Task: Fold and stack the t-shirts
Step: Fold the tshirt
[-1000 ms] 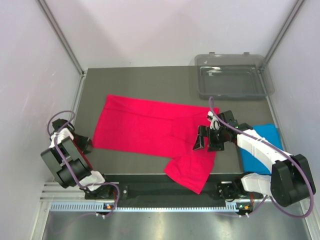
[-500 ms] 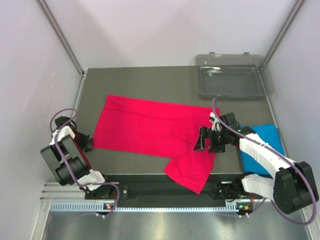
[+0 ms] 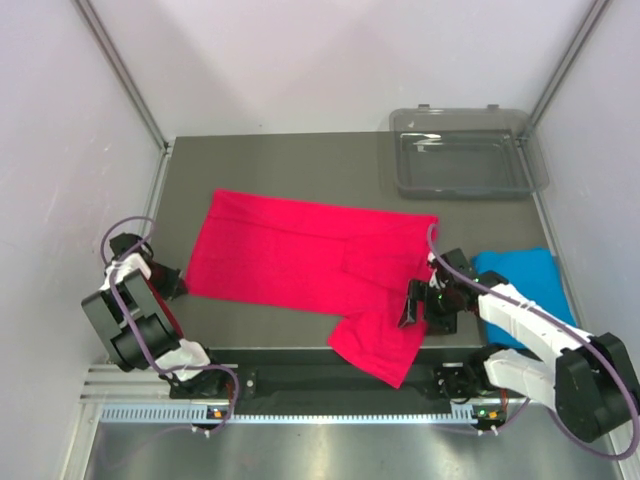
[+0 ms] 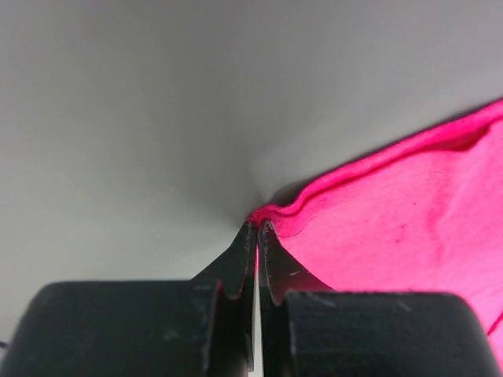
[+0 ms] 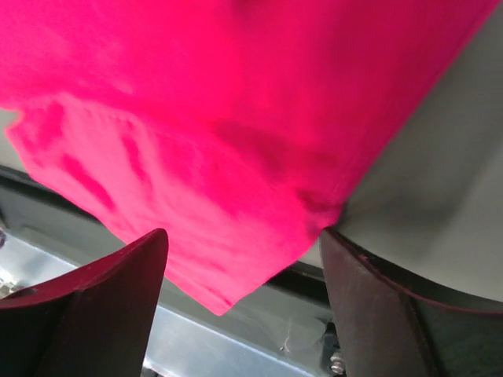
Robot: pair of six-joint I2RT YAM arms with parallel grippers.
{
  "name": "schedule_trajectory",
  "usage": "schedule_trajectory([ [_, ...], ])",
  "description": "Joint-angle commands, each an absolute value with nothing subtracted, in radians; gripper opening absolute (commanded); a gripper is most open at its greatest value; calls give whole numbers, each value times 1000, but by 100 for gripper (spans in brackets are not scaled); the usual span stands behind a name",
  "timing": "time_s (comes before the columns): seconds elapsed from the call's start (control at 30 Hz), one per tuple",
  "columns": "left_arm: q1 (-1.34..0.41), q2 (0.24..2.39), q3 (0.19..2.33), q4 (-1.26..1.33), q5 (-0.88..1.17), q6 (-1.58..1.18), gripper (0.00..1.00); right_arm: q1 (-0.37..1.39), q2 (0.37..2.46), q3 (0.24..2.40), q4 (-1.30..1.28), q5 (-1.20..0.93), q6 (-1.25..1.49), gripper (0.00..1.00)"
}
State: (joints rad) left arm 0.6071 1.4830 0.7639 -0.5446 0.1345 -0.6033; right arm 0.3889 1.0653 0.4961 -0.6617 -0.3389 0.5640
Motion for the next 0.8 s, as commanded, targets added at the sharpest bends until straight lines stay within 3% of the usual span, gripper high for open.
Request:
schedule_trajectory([
  [0.0, 603, 1470, 716, -482, 155, -574, 0, 472, 1020, 454, -669, -291, 687, 78],
  [0.27, 600, 1381, 706, -497, 196, -538, 0, 584, 898, 379, -658, -247, 850, 61],
  [0.5, 600, 1312, 655, -471, 201, -564, 0, 614, 755, 269, -634, -258, 949, 54],
  [0.77, 597, 1301, 676, -488, 172, -555, 0, 644, 772, 241, -571, -261, 977, 50],
])
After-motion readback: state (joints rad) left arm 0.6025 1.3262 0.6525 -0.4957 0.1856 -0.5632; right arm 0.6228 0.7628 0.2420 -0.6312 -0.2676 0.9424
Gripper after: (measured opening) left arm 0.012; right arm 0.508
